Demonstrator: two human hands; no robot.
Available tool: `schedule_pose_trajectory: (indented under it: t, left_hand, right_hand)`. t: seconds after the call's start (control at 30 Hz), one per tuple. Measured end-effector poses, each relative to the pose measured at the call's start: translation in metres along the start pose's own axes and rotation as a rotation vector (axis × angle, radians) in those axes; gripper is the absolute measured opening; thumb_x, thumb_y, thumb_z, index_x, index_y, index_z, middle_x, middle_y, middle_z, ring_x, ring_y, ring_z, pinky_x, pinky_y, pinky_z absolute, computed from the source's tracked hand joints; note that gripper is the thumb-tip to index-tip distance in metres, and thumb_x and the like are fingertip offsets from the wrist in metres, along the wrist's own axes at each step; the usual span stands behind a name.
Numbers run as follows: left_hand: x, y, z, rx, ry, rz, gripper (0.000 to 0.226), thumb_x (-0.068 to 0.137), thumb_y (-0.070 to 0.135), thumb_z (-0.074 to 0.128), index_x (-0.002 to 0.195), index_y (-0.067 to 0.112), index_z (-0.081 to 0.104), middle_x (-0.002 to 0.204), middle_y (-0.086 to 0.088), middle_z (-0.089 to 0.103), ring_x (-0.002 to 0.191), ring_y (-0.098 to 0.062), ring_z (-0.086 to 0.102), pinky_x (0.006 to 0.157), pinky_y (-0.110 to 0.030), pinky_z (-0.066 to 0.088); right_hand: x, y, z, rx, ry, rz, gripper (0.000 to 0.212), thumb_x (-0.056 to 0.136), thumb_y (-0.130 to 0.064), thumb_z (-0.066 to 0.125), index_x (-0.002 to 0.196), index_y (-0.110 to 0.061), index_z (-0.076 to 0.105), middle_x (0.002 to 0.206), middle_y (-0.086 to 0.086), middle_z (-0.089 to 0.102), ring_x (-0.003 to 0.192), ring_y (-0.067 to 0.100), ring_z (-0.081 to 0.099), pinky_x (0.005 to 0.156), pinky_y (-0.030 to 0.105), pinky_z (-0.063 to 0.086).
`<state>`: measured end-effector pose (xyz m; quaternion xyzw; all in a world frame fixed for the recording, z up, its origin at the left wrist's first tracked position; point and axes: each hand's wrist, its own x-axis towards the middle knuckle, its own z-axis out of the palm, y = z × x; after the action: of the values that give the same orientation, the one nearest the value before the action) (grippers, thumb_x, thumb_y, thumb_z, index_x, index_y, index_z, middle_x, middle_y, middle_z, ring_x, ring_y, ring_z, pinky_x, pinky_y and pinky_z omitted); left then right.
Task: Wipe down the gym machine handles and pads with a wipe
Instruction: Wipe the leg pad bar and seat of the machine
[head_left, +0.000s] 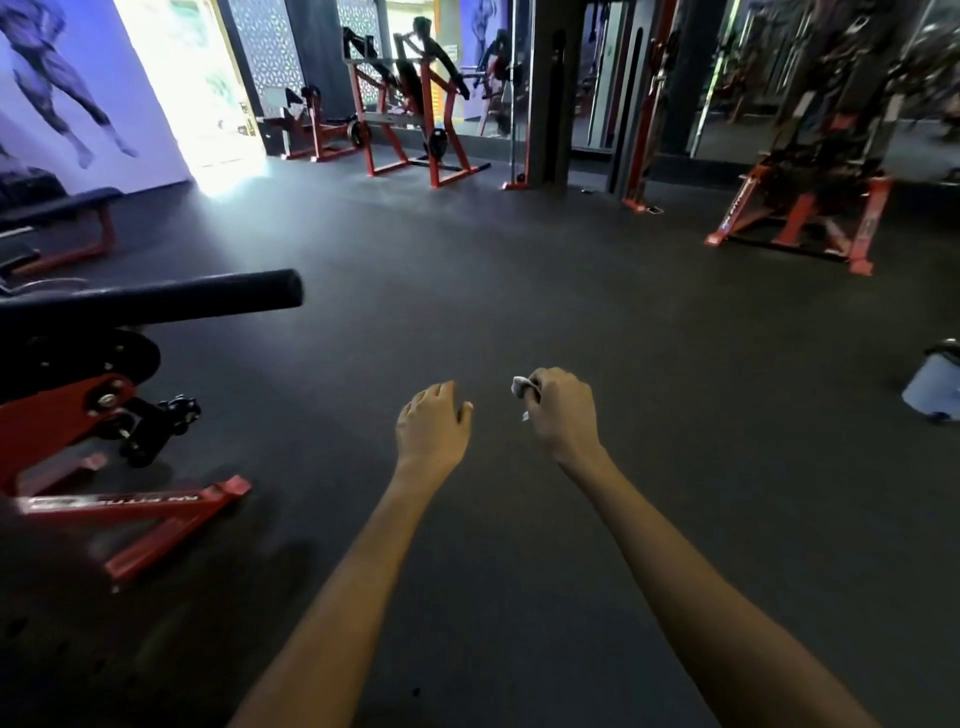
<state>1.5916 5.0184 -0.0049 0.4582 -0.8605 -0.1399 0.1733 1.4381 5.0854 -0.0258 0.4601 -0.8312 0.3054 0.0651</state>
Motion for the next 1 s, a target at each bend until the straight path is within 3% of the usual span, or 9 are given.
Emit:
schedule_pose_trajectory:
  t: [0.23,0.37,0.5,0.87,1.0]
  left_hand:
    - [0.076,0.052,0.024,-0.024,0.109,-0.074,0.043,0.1,0.032,0.047,0.137,0.011,0.05,0.139,-0.007,0.053,0.128,-0.025,0.047,0.102,-0.036,0.036]
    - [0.117,0.063,0.038,-0.021,0.158,-0.104,0.044,0.099,0.032,0.049,0.137,0.012,0.051,0.14,-0.006,0.053,0.129,-0.024,0.047,0.104,-0.034,0.034]
    - [0.175,0.061,0.058,-0.03,0.19,-0.145,0.044,0.099,0.033,0.049,0.137,0.011,0.05,0.14,-0.005,0.052,0.131,-0.021,0.044,0.106,-0.033,0.032]
    - [0.357,0.016,0.078,0.012,0.227,-0.336,0.047,0.099,0.035,0.047,0.141,0.013,0.046,0.147,-0.004,0.045,0.139,-0.02,0.036,0.112,-0.034,0.028]
    - [0.404,-0.009,0.069,0.038,0.241,-0.388,0.047,0.1,0.035,0.046,0.142,0.014,0.044,0.148,-0.004,0.044,0.139,-0.02,0.035,0.113,-0.034,0.028]
  right_hand:
    - [0.1,0.052,-0.014,0.088,0.045,-0.131,0.058,0.076,-0.047,0.017,0.077,-0.016,0.065,0.08,0.001,0.068,0.075,0.023,0.063,0.075,0.039,0.046]
    - [0.154,0.075,0.01,0.124,0.08,-0.165,0.048,0.082,-0.047,0.026,0.07,-0.017,0.062,0.074,0.0,0.066,0.072,0.021,0.063,0.072,0.04,0.047]
    - [0.217,0.081,0.043,0.139,0.071,-0.237,0.028,0.089,-0.032,0.05,0.07,-0.017,0.064,0.077,-0.004,0.063,0.081,0.019,0.06,0.073,0.039,0.047]
    - [0.393,0.046,0.14,0.225,-0.064,-0.411,0.039,0.085,-0.037,0.041,0.068,-0.012,0.065,0.079,0.0,0.062,0.084,0.021,0.059,0.071,0.034,0.039]
    - [0.441,0.016,0.186,0.306,-0.154,-0.445,0.032,0.088,-0.032,0.051,0.071,-0.011,0.067,0.082,0.001,0.063,0.087,0.022,0.06,0.075,0.037,0.044]
